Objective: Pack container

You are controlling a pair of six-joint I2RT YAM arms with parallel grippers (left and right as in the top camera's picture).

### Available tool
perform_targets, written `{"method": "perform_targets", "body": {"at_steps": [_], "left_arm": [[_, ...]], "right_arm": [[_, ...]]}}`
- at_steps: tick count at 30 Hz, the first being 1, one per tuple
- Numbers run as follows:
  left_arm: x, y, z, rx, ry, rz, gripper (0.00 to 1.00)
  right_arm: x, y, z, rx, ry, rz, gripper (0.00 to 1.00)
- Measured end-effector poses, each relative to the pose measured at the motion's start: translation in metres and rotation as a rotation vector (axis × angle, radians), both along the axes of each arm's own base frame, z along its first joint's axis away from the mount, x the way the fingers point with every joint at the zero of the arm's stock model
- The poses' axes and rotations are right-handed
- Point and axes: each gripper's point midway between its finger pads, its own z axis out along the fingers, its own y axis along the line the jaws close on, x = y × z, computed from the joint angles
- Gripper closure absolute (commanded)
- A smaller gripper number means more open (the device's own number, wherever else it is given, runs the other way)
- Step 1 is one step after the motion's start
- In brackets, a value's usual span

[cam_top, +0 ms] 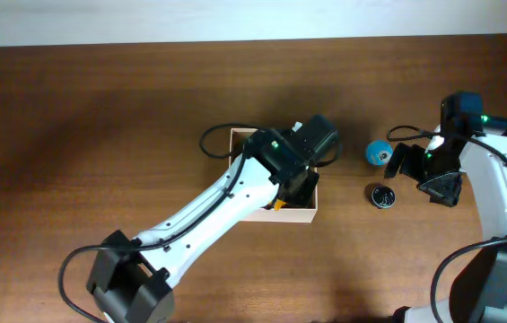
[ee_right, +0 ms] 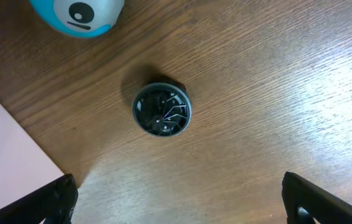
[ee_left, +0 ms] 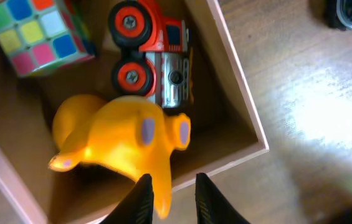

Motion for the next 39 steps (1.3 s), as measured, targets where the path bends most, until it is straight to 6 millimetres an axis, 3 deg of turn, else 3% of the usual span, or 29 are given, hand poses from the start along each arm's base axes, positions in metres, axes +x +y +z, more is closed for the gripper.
{"method": "perform_targets", "body": {"at_steps": [8,19,26,31,32,34,39], "left_arm": [[-0.002,0.002,-0.053,0.001,0.006,0.015,0.82],[0.015,-0.015,-0.064,-0.069,-0.048,0.025,0.82],[0.014,-0.020,-0.094,-0.053,0.007,0.023,0.86],[0.016,-0.020,-0.094,-0.064,0.016,0.027,0.84],[0.016,-0.020,-0.094,-0.064,0.020,0.027,0.80],[0.014,-0.019,-0.091,-0.058,0.031,0.024,0.59],[0.017,-0.018,-0.068,-0.053,0.049,0.029,0.32]], "right_arm": [[0.001,0.000,0.000,-0.001,-0.003,0.001,0.01],[0.001,0.000,0.000,-0.001,-0.003,0.000,0.01],[0.001,0.000,0.000,-0.001,-0.003,0.000,0.01],[0.001,0.000,0.000,-0.001,-0.003,0.001,0.02],[0.001,0.000,0.000,-0.001,-0.003,0.001,0.01],[0.001,0.000,0.000,-0.001,-0.003,0.001,0.02],[0.000,0.000,0.000,0.000,-0.002,0.000,0.01]]}}
